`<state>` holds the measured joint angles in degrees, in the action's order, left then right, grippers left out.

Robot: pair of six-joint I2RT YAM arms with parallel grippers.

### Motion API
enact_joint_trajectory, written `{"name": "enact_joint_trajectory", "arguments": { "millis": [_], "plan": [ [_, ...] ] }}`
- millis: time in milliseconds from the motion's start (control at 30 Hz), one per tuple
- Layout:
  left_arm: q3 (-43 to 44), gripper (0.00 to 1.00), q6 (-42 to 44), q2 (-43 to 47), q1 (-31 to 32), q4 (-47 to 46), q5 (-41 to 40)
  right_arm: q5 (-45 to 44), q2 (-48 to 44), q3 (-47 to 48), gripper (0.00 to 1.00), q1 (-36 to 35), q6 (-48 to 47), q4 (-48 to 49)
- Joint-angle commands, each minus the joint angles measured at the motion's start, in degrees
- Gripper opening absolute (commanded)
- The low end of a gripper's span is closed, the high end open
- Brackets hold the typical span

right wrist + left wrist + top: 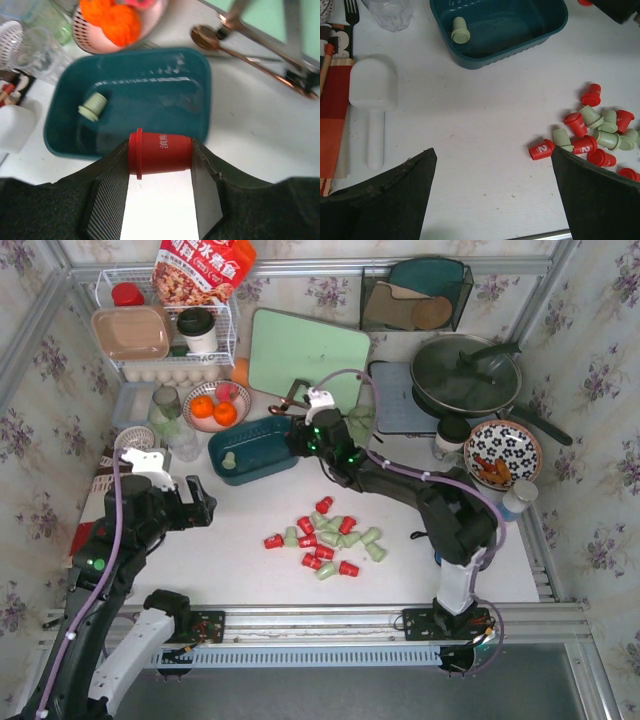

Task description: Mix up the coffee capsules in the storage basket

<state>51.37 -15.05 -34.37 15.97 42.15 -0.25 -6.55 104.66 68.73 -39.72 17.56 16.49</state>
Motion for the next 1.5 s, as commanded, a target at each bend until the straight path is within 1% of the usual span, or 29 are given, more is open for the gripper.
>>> {"name": "enact_joint_trajectory", "arguments": {
  "millis": [0, 133, 200, 333, 400, 467, 533, 633, 733, 833, 867, 933, 1067, 1233, 1300, 1400, 1467],
  "plan": [
    [0.4, 0.99, -0.2, -2.0, -0.1, -1.0, 0.1, 3.2, 6.5, 7.1, 0.22, -0.3, -2.1, 5.7],
    [0.4, 0.99, -0.8, -3.5, 0.0, -0.1, 0.8, 4.9, 13.9, 14.5, 0.28, -0.4, -2.5, 3.5],
    [0.8, 0.99, -1.7, -4.2, 0.1, 0.6, 1.2, 5.8, 16.7, 16.5, 0.30, -0.4, -2.6, 3.3],
    [1.6, 0.99, -5.8, -6.1, 0.1, 3.7, 2.2, 6.4, 20.9, 19.1, 0.36, -0.4, -3.3, 2.8],
    [0.5, 0.99, -9.4, -6.9, 0.4, 3.2, 3.4, 6.2, 21.5, 19.4, 0.40, -0.4, -3.8, 2.3],
    [-1.7, 0.99, -12.5, -7.2, 1.5, 0.1, 3.0, 5.2, 21.5, 18.9, 0.43, -0.4, -4.4, 2.1],
    [-3.2, 0.99, -14.3, -8.3, 3.7, -3.0, 0.0, 4.0, 21.0, 17.8, 0.47, -0.5, -4.7, 2.2],
    [-4.3, 0.99, -14.7, -12.6, 9.5, -8.4, -7.5, 3.9, 20.2, 15.7, 0.59, -0.5, -4.8, 3.4],
    [-4.3, 1.00, -13.9, -18.6, 15.7, -13.8, -13.1, 5.0, 20.1, 15.2, 0.65, -0.4, -4.6, 3.7],
    [-4.8, 0.97, -13.8, -24.1, 17.5, -18.3, -13.3, 5.3, 19.8, 15.2, 0.71, -0.4, -4.5, 3.2],
    [-5.3, 0.95, -13.8, -25.4, 17.8, -20.4, -12.6, 5.4, 19.4, 15.1, 0.73, -0.4, -4.5, 3.0],
    [-6.5, 0.92, -13.7, -27.2, 18.5, -23.9, -11.3, 5.2, 18.1, 14.6, 0.74, -0.4, -4.5, 2.2],
    [-8.3, 0.88, -13.4, -30.2, 20.8, -28.3, -11.0, 3.0, 10.8, 10.1, 0.74, -0.4, -5.0, 0.1],
    [-8.5, 0.88, -13.5, -35.4, 23.2, -30.4, -11.3, -3.1, -0.9, 0.0, 0.76, -0.4, -7.8, -2.0],
    [-8.3, 0.88, -14.2, -37.7, 23.8, -31.1, -10.8, -6.7, -4.9, -4.6, 0.77, -0.4, -9.3, -0.8],
    [-7.3, 0.88, -15.2, -40.9, 24.7, -30.4, -10.5, -10.5, -8.8, -11.1, 0.77, -0.3, -10.9, -0.8],
    [-6.3, 0.86, -15.3, -42.3, 25.1, -28.8, -10.6, -11.6, -11.2, -16.5, 0.77, -0.3, -11.8, 1.9]
  ]
}}
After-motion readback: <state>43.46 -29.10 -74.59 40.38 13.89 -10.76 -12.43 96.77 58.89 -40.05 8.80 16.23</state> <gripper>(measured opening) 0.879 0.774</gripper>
